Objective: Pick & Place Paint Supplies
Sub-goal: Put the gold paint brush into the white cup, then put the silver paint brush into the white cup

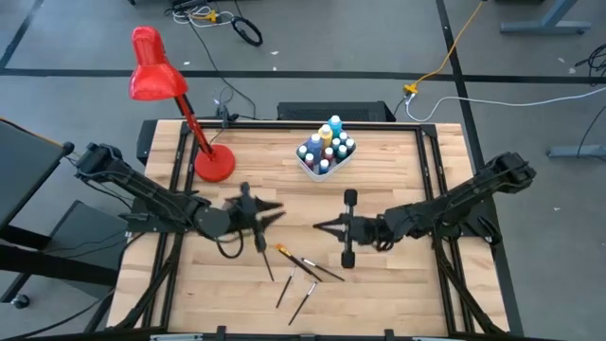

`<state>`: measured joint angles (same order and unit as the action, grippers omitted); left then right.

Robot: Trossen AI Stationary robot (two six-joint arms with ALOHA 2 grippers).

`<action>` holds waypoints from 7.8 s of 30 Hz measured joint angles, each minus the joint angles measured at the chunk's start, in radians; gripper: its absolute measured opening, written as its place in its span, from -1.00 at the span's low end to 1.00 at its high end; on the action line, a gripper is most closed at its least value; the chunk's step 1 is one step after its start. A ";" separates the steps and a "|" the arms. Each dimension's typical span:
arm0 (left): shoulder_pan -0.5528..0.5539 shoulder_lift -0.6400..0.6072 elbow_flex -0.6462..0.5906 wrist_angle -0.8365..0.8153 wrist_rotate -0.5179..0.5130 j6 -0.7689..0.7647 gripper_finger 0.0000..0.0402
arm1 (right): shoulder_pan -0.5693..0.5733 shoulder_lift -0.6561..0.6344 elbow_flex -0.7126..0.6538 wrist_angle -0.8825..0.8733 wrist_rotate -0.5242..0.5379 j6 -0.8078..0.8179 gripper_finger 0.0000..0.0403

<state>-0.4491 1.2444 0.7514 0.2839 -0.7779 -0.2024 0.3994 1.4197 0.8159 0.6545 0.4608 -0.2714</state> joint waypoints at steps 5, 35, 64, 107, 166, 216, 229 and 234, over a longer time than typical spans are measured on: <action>0.019 0.152 0.006 0.292 0.097 0.177 -0.49 | -0.045 0.006 -0.110 0.252 -0.062 0.026 -1.00; 0.199 0.347 0.119 0.526 0.483 0.199 -0.06 | -0.080 0.006 -0.127 0.294 -0.142 0.049 -1.00; 0.230 0.347 0.119 0.503 0.527 0.213 -0.88 | -0.141 0.006 -0.127 0.260 -0.165 0.053 -0.92; -0.273 -0.366 0.119 -0.816 -0.145 -0.156 -0.91 | -0.067 0.092 -0.126 -0.216 -0.269 0.552 -0.21; -0.278 -0.434 0.020 -0.713 -0.213 -0.151 -0.45 | -0.037 0.589 0.165 -0.388 -0.159 0.600 -0.24; -0.278 -0.433 0.020 -0.711 -0.212 -0.159 -0.45 | -0.023 0.640 0.168 -0.326 -0.206 0.517 -0.64; -0.278 -0.433 0.020 -0.706 -0.212 -0.160 -0.45 | -0.025 0.552 0.157 -0.410 -0.252 0.472 -0.98; -0.278 -0.433 0.014 -0.616 -0.211 -0.155 -0.45 | -0.025 0.410 0.162 -0.454 -0.244 0.426 -0.99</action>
<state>-0.7269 0.8116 0.7650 -0.3323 -0.9890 -0.3569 0.3746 1.8297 0.9776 0.2004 0.2167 0.1545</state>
